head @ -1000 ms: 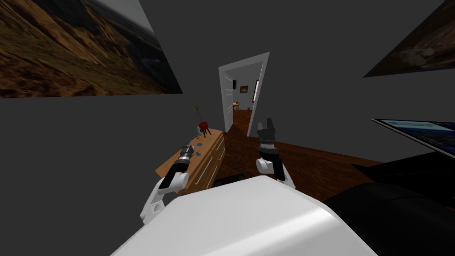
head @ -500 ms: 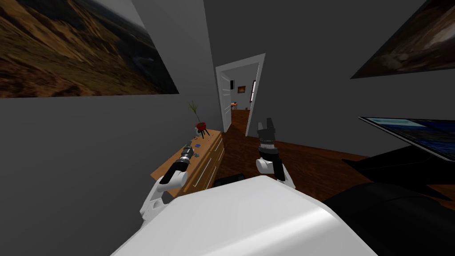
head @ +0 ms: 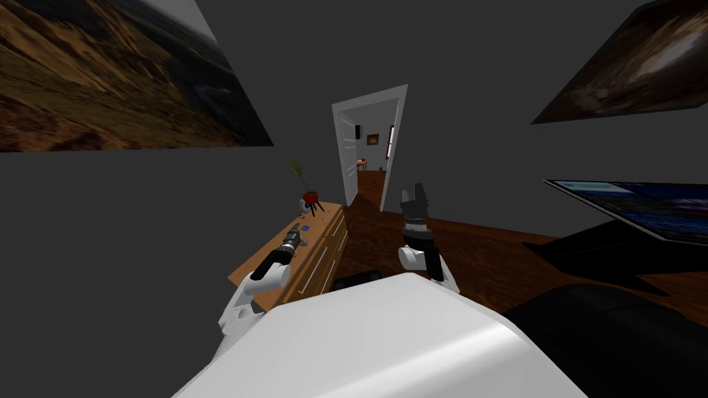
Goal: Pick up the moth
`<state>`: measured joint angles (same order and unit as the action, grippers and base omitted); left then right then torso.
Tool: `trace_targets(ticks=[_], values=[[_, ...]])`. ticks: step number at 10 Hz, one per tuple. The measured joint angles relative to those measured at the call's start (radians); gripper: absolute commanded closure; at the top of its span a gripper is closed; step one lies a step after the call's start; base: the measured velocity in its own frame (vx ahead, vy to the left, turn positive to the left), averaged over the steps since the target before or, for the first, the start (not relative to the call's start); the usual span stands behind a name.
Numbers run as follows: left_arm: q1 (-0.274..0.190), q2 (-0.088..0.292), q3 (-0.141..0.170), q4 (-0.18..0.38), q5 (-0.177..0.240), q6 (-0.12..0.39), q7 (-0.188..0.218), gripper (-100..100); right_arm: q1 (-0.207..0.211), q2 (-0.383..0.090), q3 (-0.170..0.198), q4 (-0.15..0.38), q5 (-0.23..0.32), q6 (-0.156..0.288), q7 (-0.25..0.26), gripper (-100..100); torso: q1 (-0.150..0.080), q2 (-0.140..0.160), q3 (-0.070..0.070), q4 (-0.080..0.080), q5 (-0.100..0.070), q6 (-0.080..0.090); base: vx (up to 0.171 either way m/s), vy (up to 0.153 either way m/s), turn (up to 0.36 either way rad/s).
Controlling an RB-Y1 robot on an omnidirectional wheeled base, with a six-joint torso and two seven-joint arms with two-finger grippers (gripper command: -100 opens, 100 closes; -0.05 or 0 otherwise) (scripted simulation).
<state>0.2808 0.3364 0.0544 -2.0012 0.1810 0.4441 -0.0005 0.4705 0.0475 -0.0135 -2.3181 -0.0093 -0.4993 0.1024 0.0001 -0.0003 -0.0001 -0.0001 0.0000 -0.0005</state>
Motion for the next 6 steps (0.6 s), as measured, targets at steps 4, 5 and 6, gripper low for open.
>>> trace_targets(ticks=[4,5,6], values=[[-0.026,0.026,0.009,0.043,0.037,0.104,-0.029,-100,0.0,0.0,0.0,0.0,0.0,0.0,0.0,0,0.0,0.0,0.0,0.0,0.0,0.0,0.005,0.003,-0.084],[-0.032,0.034,0.01,0.066,0.05,0.125,-0.039,-100,0.0,0.0,0.0,0.0,0.0,0.0,0.0,0,0.0,0.0,0.0,0.0,0.0,0.0,0.004,0.005,-0.052],[-0.043,0.038,0.012,0.076,0.056,0.152,-0.045,-100,0.0,0.0,0.0,0.0,0.0,0.0,0.0,0,0.0,0.0,0.0,0.0,0.0,0.0,0.002,0.003,0.012]])
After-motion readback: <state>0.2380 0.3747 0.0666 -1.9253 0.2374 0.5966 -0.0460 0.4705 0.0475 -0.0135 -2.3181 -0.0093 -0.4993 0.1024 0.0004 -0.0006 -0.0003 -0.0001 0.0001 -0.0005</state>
